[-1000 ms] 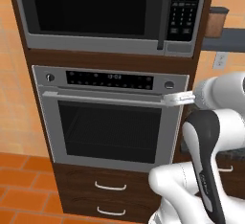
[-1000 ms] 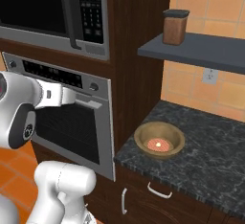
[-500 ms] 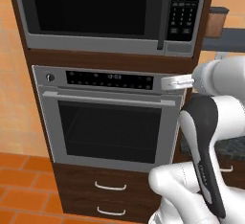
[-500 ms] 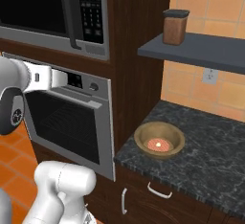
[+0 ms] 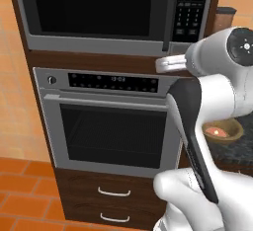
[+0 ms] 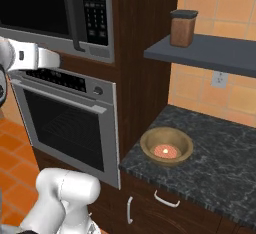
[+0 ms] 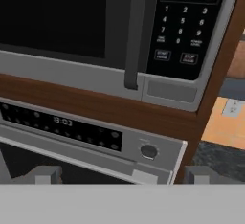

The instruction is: Open the microwave, place the bowl with waffle inside the microwave, then close the microwave door and turn it on.

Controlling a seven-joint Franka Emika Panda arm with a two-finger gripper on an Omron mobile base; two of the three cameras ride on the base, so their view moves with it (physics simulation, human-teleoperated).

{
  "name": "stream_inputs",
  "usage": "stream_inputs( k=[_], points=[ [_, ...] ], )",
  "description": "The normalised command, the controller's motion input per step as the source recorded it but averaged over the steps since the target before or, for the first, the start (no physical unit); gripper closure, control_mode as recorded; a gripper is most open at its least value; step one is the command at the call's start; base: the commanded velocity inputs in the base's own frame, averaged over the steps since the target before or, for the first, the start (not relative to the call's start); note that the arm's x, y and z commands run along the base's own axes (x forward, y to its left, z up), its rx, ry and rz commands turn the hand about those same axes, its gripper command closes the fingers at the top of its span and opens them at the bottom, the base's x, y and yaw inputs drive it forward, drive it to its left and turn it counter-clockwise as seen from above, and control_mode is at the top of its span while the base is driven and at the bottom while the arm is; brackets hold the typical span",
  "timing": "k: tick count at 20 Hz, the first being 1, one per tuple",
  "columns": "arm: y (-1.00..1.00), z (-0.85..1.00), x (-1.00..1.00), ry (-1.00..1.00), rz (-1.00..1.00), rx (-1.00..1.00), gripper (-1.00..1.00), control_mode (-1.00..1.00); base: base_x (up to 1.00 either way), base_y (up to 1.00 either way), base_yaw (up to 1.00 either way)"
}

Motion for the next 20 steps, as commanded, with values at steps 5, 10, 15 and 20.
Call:
stream_inputs(
  k=[5, 10, 15, 20],
  points=[
    [0.0, 0.6, 0.27, 0.14, -0.04, -0.09, -1.0, -1.0, 0.0, 0.0, 0.0],
    [0.0, 0.05, 0.17, -0.05, 0.0, -0.01, -1.0, -1.0, 0.0, 0.0, 0.0],
    [-0.05, 0.0, 0.43, -0.02, 0.0, 0.0, -1.0, -1.0, 0.0, 0.0, 0.0],
    [-0.08, 0.0, 0.47, -0.02, 0.0, 0.0, -1.0, -1.0, 0.0, 0.0, 0.0]
  ],
)
